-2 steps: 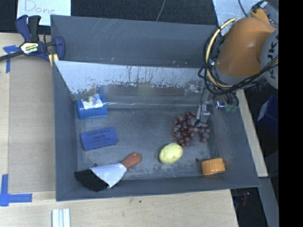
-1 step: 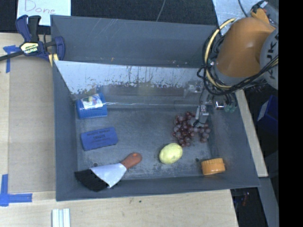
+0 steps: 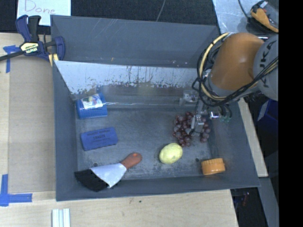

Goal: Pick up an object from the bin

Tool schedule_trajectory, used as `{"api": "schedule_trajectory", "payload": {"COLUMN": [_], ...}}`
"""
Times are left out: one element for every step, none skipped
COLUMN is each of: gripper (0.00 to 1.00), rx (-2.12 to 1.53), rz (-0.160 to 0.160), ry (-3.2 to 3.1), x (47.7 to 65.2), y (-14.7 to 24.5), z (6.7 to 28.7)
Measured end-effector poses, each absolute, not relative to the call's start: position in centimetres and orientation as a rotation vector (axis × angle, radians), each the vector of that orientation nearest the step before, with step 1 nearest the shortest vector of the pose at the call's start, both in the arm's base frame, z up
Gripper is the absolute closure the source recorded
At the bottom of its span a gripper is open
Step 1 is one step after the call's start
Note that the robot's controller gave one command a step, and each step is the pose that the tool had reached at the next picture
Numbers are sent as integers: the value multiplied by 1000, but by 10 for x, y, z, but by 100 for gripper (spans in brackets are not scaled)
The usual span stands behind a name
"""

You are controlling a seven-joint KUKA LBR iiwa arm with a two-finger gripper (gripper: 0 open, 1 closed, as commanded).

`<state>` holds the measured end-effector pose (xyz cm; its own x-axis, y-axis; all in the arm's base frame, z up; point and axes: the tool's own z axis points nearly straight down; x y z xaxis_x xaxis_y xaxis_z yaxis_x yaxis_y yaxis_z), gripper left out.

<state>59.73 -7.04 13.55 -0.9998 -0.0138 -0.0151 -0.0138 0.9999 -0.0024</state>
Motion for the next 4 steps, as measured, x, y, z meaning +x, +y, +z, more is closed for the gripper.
{"api": "schedule_trajectory", "payload": {"gripper": [0,0,0,0], "rx": [-554,-706,-920,-932], "rz": [-8,-10,-12,-11], "ry": [3078,3043,2987,2981], "x": [587,587,591,597], "y": [-69,-68,-81,-77], "z": [143,145,124,122]}}
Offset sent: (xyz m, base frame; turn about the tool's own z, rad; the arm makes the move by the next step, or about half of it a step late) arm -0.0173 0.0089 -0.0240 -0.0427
